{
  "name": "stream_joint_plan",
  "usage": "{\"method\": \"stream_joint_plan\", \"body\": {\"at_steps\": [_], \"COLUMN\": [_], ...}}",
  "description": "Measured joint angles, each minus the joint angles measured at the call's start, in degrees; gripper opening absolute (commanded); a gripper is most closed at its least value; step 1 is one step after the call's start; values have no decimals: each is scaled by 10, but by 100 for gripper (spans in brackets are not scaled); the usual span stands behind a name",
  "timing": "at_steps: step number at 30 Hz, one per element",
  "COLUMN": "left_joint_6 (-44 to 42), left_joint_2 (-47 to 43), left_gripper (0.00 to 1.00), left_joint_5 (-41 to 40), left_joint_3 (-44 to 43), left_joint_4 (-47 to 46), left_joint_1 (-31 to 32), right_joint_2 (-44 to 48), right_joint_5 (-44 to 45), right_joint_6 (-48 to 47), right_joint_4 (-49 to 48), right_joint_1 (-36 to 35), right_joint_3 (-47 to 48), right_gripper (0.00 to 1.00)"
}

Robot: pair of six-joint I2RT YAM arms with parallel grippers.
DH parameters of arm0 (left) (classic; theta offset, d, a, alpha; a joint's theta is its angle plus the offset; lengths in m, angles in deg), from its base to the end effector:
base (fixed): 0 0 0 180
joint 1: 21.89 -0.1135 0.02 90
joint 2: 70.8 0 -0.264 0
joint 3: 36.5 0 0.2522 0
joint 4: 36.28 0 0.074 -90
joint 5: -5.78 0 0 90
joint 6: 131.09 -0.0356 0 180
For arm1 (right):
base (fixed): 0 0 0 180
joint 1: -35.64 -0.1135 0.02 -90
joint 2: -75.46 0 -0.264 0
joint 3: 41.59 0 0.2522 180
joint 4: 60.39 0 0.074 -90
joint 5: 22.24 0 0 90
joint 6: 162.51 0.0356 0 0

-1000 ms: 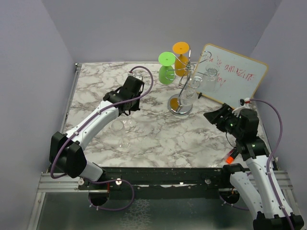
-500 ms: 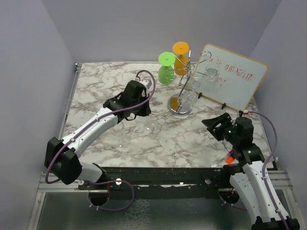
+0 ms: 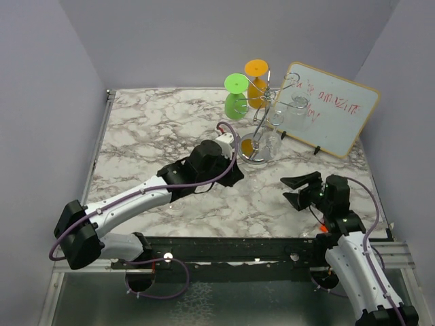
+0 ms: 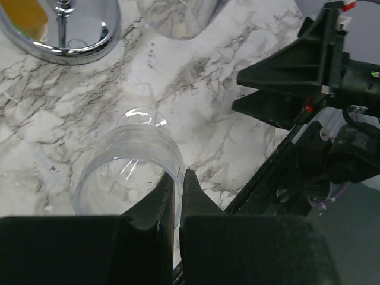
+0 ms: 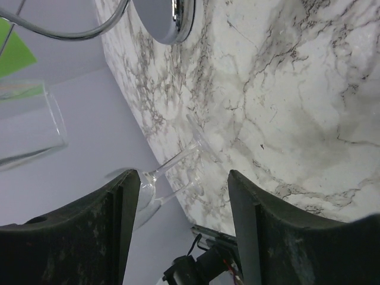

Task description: Place the wine glass upside down on the wine glass rack

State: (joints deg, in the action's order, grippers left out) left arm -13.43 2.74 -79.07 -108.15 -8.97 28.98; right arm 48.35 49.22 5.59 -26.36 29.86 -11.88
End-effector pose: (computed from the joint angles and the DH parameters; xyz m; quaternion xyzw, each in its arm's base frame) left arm 0.1823 -0.2292 0.3050 0.1956 0.8395 -0.3500 0.3669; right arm 0.1271 0.0242 0.1891 0.4443 0.7415 0.4272 0.2652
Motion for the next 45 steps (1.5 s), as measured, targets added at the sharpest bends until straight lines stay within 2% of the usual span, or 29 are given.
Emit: {"method": "stream_joint_plan", "body": {"at_steps": [8,17,23,28,36,45], "left_joint_6": [2,6,5,-17,-55,-60], "left_joint_2": [-39,-40,-40,-28,2,8], "left_gripper": [0,0,0,0,0,0], "left_joint_5": [-28,-90,-151,-201,-228,-228], "left_joint_3": [67,95,107,107,97,91], "left_joint_4": [-126,-235,-294,-350,-387,-419], "left_joint_1": [45,113,163,200,217,225], "right_joint_2": [-49,-16,13,41,62,27], "right_joint_5": [-45,-52,-51,-49,-32,-12], "right_joint_6": [40,90,121,148,185,203], "right_joint_4": [-35,-35,-15,14,28,27], "right_joint_1": [0,0,0,0,0,0], "right_joint_3": [-4,21,68,81,81,83], "right_gripper": [73,74,70,56,59,57]}}
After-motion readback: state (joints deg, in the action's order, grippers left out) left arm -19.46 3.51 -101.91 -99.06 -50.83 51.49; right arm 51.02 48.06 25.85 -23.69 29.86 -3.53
